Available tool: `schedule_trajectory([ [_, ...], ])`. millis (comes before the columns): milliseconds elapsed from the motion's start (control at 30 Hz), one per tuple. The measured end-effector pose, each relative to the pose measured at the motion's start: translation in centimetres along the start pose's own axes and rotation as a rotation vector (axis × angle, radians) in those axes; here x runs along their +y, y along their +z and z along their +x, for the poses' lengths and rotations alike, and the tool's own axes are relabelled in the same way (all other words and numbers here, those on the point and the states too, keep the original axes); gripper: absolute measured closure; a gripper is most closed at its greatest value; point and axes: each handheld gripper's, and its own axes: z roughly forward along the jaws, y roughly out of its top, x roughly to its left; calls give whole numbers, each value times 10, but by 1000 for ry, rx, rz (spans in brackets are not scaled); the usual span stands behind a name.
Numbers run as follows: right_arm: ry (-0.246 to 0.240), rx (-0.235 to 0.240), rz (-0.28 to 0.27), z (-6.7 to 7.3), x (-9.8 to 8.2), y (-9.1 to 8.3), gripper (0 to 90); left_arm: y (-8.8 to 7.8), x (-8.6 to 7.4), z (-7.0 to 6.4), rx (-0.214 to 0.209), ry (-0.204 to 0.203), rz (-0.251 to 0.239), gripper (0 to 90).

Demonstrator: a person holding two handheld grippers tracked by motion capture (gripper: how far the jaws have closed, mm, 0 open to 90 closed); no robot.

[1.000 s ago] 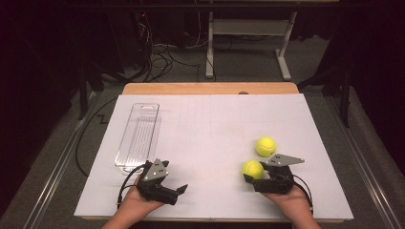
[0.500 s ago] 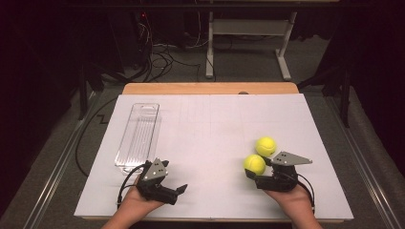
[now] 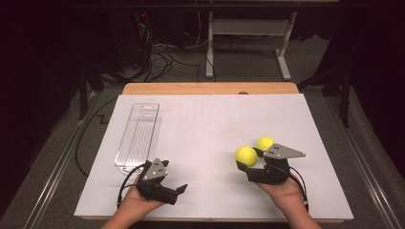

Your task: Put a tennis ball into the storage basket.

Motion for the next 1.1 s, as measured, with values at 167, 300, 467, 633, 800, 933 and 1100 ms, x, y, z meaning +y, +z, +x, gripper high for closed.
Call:
schedule_trajectory([
  [167,-17,20,-12,6,6,9,273,-1,0,0,3,0,-1,3],
  [300,-37,34,-15,11,9,15,273,-1,0,0,2,0,-1,3],
  [467,-43,61,-11,17,12,23,273,-1,0,-1,4,5,7,3],
  [633,-46,90,-20,24,12,26,272,-1,0,-2,4,8,8,3],
  [800,-40,101,-6,27,9,29,272,-1,0,-2,0,3,6,3],
  [933,-46,108,13,32,4,34,272,-1,0,-2,-1,3,5,4],
  [1100,-53,131,39,41,-4,41,271,-1,0,-2,-16,-5,1,10],
])
